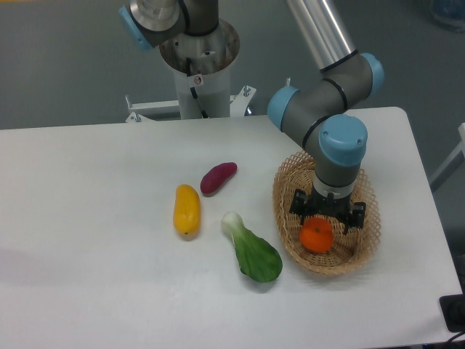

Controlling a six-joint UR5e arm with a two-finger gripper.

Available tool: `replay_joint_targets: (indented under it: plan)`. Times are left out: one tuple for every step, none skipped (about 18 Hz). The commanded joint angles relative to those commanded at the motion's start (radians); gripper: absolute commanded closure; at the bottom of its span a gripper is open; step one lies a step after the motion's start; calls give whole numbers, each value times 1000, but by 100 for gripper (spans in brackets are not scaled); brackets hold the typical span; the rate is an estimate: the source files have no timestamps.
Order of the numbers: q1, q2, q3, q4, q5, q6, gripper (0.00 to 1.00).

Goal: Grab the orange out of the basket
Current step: 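Lower the open gripper down around the orange in the basket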

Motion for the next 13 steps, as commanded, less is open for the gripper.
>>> replay_joint_targets:
  plan:
    - [0, 0, -2, 2, -3, 0, 0]
    - [0, -2, 0, 6, -3, 0, 0]
    - [0, -5, -2, 8, -5, 0, 0]
    - [0, -6, -2, 9, -3, 0, 0]
    - [0, -9, -2, 9, -3, 0, 0]
    - [0, -9, -2, 11, -3, 0, 0]
    - [0, -11, -3, 12, -3, -2, 0]
    - [0, -12, -3, 14, -5, -8, 0]
    - [0, -12, -3, 15, -5, -14, 0]
    - [0, -12, -2, 17, -3, -21, 0]
    - [0, -14, -3, 28, -3, -32, 0]
    - [-2, -17, -3, 41, -3, -43, 0]
    - [-9, -21, -3, 51, -3, -48, 0]
